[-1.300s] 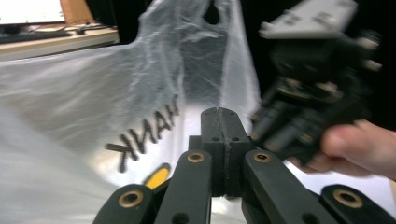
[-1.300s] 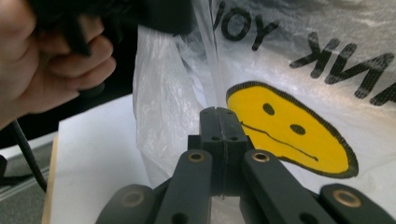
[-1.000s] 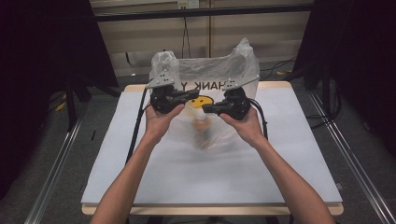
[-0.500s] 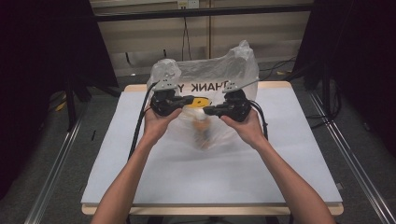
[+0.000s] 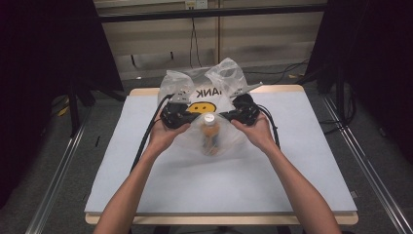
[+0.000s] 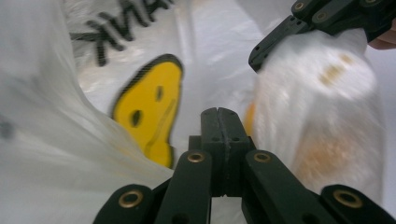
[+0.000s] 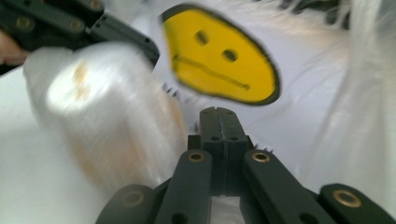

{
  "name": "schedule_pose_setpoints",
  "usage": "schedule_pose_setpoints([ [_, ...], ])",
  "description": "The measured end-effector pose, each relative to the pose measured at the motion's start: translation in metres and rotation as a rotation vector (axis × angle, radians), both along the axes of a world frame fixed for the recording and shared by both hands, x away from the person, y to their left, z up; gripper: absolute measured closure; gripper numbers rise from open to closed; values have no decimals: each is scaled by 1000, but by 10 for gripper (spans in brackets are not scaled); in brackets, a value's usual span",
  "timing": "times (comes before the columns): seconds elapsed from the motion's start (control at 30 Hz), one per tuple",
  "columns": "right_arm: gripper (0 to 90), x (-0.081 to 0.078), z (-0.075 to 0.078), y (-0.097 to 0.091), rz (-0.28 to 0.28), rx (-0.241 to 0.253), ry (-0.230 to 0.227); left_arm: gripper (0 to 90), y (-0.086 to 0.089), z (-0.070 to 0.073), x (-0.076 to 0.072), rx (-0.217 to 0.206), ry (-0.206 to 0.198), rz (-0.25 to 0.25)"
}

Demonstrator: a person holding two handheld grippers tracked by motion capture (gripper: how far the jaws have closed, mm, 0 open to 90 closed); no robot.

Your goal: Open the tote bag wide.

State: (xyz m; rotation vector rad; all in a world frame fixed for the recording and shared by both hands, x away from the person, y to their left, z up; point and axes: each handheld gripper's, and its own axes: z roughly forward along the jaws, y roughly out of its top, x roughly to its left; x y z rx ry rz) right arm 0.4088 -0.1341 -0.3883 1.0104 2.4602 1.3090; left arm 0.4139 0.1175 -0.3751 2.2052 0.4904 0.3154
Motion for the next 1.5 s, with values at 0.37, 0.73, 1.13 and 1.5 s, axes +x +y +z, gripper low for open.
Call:
schedule_pose_setpoints([
  [0.37, 900, -34, 13, -1, 90, 11, -30, 900, 7, 1, -18, -12, 19, -78],
  [0.73, 900, -44, 16, -14, 142, 155, -16, 900, 27, 10, -27, -180, 18, -141],
  [1.13, 900, -43, -14, -17, 121, 59, 29, 900, 15, -19, -15, 34, 36, -71],
  [1.5, 900, -25, -69, -50, -7, -47, 120, 900, 12, -68, 3, 94, 99, -5],
])
